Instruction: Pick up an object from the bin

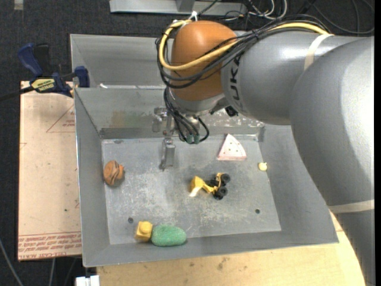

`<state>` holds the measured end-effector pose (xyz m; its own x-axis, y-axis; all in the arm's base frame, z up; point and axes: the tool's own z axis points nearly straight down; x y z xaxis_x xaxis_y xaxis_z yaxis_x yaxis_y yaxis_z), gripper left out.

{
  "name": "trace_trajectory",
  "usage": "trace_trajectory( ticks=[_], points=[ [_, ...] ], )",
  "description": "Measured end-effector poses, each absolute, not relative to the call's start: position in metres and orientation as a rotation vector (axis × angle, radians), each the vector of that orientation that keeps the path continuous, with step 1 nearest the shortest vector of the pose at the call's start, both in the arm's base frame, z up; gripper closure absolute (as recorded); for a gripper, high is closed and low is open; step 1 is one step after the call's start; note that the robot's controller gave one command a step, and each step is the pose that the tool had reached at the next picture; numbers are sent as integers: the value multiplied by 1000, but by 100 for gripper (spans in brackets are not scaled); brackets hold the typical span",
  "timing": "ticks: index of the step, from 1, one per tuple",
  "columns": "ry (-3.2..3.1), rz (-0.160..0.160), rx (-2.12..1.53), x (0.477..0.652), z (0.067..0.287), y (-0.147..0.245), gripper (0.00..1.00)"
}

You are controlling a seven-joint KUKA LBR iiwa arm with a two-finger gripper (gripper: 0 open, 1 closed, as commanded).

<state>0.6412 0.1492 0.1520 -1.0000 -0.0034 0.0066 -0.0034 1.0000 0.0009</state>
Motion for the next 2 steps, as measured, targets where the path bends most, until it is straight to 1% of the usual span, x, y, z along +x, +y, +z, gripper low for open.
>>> trace_trajectory(
  ticks=[1, 2],
  points=[
    [-3142, -3, 2, 643, 157, 149, 0],
    [-3146, -4, -128, 639, 114, 179, 0]
  ],
)
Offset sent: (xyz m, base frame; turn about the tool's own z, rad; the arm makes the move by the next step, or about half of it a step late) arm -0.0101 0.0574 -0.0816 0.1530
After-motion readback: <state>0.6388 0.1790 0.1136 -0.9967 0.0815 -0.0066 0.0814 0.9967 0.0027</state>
